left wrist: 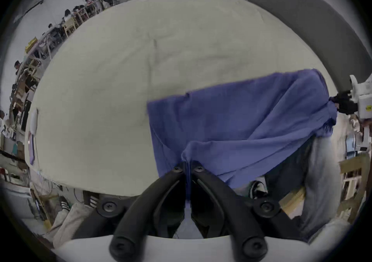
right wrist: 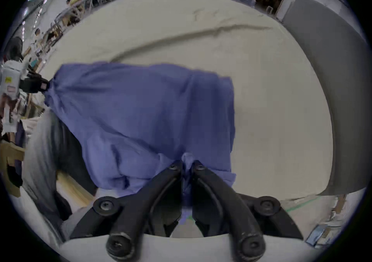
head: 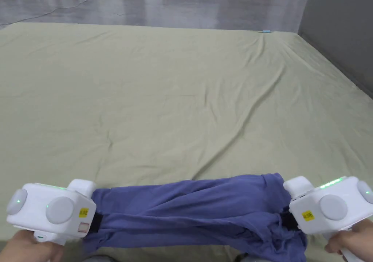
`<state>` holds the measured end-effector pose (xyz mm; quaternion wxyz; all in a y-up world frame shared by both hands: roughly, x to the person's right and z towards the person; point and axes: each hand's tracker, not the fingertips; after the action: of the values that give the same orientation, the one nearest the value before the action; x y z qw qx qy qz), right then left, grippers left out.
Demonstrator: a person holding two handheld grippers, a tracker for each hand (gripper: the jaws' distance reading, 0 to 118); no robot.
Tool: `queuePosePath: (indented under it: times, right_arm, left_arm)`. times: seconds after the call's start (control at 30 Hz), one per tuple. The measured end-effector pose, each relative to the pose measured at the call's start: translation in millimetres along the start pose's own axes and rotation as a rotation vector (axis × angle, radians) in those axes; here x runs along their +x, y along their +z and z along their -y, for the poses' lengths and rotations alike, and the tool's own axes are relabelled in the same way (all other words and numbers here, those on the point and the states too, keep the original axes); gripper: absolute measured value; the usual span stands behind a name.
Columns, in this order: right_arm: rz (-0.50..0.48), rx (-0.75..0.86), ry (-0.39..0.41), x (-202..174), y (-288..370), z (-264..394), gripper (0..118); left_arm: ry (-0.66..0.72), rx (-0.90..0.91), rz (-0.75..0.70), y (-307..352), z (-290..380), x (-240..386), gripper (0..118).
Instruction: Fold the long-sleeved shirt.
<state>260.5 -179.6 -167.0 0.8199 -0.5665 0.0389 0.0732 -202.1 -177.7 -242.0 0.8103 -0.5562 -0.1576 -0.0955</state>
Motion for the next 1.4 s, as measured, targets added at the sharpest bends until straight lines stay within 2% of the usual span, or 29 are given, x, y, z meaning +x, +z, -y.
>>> queuePosePath:
  times: [0.1, 0.13, 0.17, 0.2, 0.23, 0.27, 0.37, 0.4, 0.43, 0.47, 0.5, 0.53, 0.57, 0.73, 0.83, 0.87, 0.93, 0.97, 1.07, 1.17, 1.3, 1.4]
  right_arm:
    - [0.015, 0.010, -0.001, -0.5, -1.3, -2.8, 9]
    - [0.027, 0.014, -0.002, 0.1, 0.9, -3.3, 20]
    - [0.049, 0.029, -0.002, 1.3, 8.4, -1.7, 49]
    - [0.089, 0.046, 0.005, 3.5, 16.2, -2.9, 71]
    - [0.114, 0.060, 0.000, 5.3, 25.4, -3.5, 85]
    - [0.113, 0.090, -0.013, 7.7, 38.9, -5.0, 87]
    - [0.041, 0.215, -0.120, 8.7, 78.8, -15.5, 86]
    - [0.029, 0.250, -0.145, 5.1, 89.9, -21.6, 82]
    - [0.019, 0.285, -0.153, 1.1, 98.6, -25.9, 82]
    - [0.018, 0.333, -0.138, -5.5, 105.3, -31.4, 80]
    - [0.035, 0.369, -0.116, -13.1, 108.2, -36.3, 69]
    - [0.044, 0.388, -0.116, -19.5, 108.1, -40.5, 39]
    - [0.051, 0.395, -0.122, -25.5, 105.1, -41.6, 0]
    - [-0.031, 0.374, -0.102, -38.9, 99.7, -48.0, 0]
    - [-0.039, 0.356, -0.064, -46.4, 99.1, -48.0, 0]
    - [-0.033, 0.353, -0.057, -49.7, 98.1, -48.4, 0]
    - [-0.033, 0.347, -0.047, -55.5, 95.9, -50.6, 0]
    - [-0.035, 0.345, -0.043, -59.5, 96.6, -51.7, 0]
    - [-0.025, 0.334, -0.049, -67.2, 90.6, -57.9, 0]
    - [-0.007, 0.332, -0.095, -71.2, 88.8, -62.0, 0]
    - [-0.065, 0.353, -0.196, -72.0, 86.7, -59.4, 0]
    - [-0.075, 0.361, -0.211, -74.5, 82.8, -55.6, 0]
  left_arm:
    - [0.031, 0.048, 0.026, 6.9, 1.9, -4.0, 1]
    - [0.035, 0.078, 0.046, 10.4, 2.5, -6.6, 14]
    - [0.044, 0.105, 0.051, 15.6, 3.0, -10.1, 59]
    - [0.051, 0.105, 0.055, 21.5, 3.8, -13.8, 97]
    - [0.056, 0.099, 0.051, 30.1, 4.1, -15.2, 114]
    - [0.070, 0.115, 0.052, 42.5, 5.2, -18.1, 115]
    - [0.103, 0.188, 0.081, 77.7, -1.1, -21.9, 112]
    - [0.111, 0.213, 0.074, 86.6, -5.0, -21.0, 102]
    - [0.117, 0.244, 0.069, 94.2, -7.7, -20.1, 102]
    - [0.104, 0.289, 0.061, 100.3, -9.9, -17.9, 96]
    - [0.091, 0.317, 0.055, 101.2, -13.1, -14.9, 77]
    - [0.089, 0.325, 0.049, 101.4, -14.9, -13.4, 38]
    - [0.111, 0.324, 0.052, 99.6, -14.9, -13.2, 0]
    - [0.146, 0.287, 0.118, 89.4, -12.7, -22.7, 0]
    - [0.258, 0.250, 0.216, 72.1, -7.8, -44.6, 0]
    - [0.300, 0.220, 0.271, 62.7, -5.6, -55.0, 20]
    - [0.372, 0.124, 0.360, 36.6, -2.1, -70.8, 98]
    - [0.409, 0.100, 0.415, 23.2, 2.5, -78.2, 118]
    - [0.498, 0.062, 0.540, -6.1, 8.5, -90.9, 117]
    - [0.502, -0.002, 0.614, -32.3, 7.7, -92.0, 117]
    - [0.495, 0.028, 0.647, -34.8, -1.0, -86.4, 118]
    - [0.519, 0.034, 0.675, -36.9, -5.5, -79.8, 118]
